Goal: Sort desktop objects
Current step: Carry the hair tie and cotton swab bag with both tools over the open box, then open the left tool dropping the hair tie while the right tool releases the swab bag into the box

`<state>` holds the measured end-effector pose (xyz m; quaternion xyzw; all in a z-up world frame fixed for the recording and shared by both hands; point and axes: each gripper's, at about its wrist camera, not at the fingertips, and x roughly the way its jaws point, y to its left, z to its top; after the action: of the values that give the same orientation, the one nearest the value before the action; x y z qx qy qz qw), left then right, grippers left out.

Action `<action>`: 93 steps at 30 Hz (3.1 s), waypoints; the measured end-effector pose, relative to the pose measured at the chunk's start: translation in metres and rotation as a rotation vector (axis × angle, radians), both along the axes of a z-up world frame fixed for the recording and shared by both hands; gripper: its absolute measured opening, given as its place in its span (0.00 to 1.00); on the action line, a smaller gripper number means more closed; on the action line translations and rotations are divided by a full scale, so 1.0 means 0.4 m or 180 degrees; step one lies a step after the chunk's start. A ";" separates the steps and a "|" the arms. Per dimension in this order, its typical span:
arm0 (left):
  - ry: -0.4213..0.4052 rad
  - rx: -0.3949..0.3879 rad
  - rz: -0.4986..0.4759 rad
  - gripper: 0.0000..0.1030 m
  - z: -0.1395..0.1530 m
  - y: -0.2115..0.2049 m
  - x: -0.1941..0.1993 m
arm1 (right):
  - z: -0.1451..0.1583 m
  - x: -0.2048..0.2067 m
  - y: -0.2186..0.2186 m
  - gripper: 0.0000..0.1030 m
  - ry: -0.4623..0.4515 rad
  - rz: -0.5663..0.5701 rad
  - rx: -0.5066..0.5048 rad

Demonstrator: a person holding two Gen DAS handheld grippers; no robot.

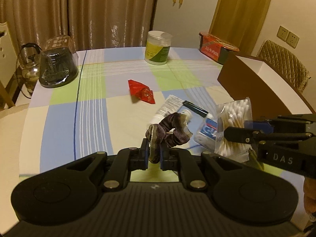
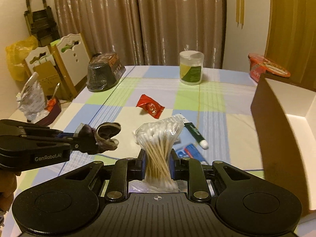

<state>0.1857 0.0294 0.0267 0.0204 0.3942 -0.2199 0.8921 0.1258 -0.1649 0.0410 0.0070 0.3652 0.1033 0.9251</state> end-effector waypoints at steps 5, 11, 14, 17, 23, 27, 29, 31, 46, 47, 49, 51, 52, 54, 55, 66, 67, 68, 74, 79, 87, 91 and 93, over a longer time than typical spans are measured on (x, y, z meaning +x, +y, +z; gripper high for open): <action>-0.0034 0.0057 0.0095 0.07 0.030 -0.060 -0.090 | 0.036 -0.068 -0.078 0.21 -0.0095 0.0107 0.0035; -0.0074 0.0067 0.0218 0.07 0.060 -0.133 -0.185 | 0.062 -0.140 -0.151 0.21 -0.0142 0.0262 0.0035; -0.0057 0.0050 0.0238 0.07 0.068 -0.164 -0.223 | 0.080 -0.176 -0.184 0.21 -0.0172 0.0281 0.0001; -0.0049 0.0048 0.0158 0.07 0.075 -0.198 -0.252 | 0.089 -0.209 -0.219 0.21 -0.0205 0.0202 -0.0066; -0.0014 0.0001 -0.0162 0.07 0.075 -0.268 -0.281 | 0.091 -0.258 -0.281 0.21 -0.0178 -0.0170 -0.0206; -0.0010 -0.0009 -0.0415 0.07 0.072 -0.307 -0.302 | 0.096 -0.297 -0.310 0.21 -0.0155 -0.0366 -0.0279; -0.0014 -0.0019 -0.0520 0.07 0.072 -0.321 -0.307 | 0.098 -0.317 -0.326 0.21 -0.0143 -0.0486 -0.0300; -0.0038 -0.0028 -0.0626 0.07 0.074 -0.333 -0.317 | 0.101 -0.338 -0.342 0.21 -0.0134 -0.0628 -0.0305; -0.0170 -0.0150 -0.1034 0.07 0.118 -0.509 -0.324 | 0.179 -0.333 -0.547 0.21 -0.0336 -0.0910 -0.0264; -0.0180 -0.0182 -0.1007 0.07 0.129 -0.526 -0.316 | 0.185 -0.322 -0.571 0.21 -0.0352 -0.0897 -0.0258; -0.0217 -0.0240 -0.0969 0.07 0.152 -0.563 -0.299 | 0.196 -0.297 -0.619 0.21 -0.0392 -0.0875 -0.0256; -0.0301 -0.0225 -0.0964 0.07 0.175 -0.612 -0.277 | 0.200 -0.269 -0.662 0.21 -0.0407 -0.0852 -0.0247; -0.0326 -0.0221 -0.0959 0.07 0.183 -0.637 -0.263 | 0.202 -0.255 -0.684 0.21 -0.0415 -0.0840 -0.0242; -0.0373 -0.0212 -0.0951 0.07 0.199 -0.687 -0.235 | 0.201 -0.222 -0.721 0.21 -0.0366 -0.0763 -0.0256; -0.0385 -0.0201 -0.0951 0.07 0.203 -0.709 -0.223 | 0.197 -0.205 -0.738 0.21 -0.0321 -0.0711 -0.0265; -0.0343 0.0182 -0.0977 0.08 0.122 -0.923 -0.067 | 0.098 -0.054 -0.822 0.21 0.0002 -0.0417 -0.0382; -0.0327 0.0199 -0.0964 0.08 0.112 -0.929 -0.055 | 0.091 -0.045 -0.827 0.21 0.0020 -0.0412 -0.0376; -0.0313 0.0216 -0.0951 0.08 0.102 -0.935 -0.043 | 0.084 -0.036 -0.832 0.21 0.0038 -0.0409 -0.0370; -0.0379 0.0278 -0.0957 0.51 0.077 -0.967 0.003 | 0.053 0.014 -0.846 0.21 0.0153 -0.0375 -0.0382; -0.0483 0.0338 -0.1006 0.51 0.088 -0.971 0.014 | 0.029 0.057 -0.837 0.21 0.0284 -0.0242 -0.0463; -0.0630 0.0565 -0.0939 0.51 0.092 -0.953 0.021 | 0.011 0.097 -0.832 0.21 0.0400 -0.0145 -0.0530; -0.0591 0.0533 -0.0883 0.51 0.089 -0.941 0.024 | 0.001 0.100 -0.831 0.21 0.0440 -0.0136 -0.0554; -0.0573 0.0522 -0.0861 0.51 0.087 -0.936 0.025 | -0.005 0.101 -0.830 0.22 0.0452 -0.0128 -0.0586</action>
<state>0.1955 -0.3449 0.0616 0.1655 0.3229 -0.3023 0.8814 0.1664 -0.4968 0.0392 -0.0634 0.4376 0.0499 0.8956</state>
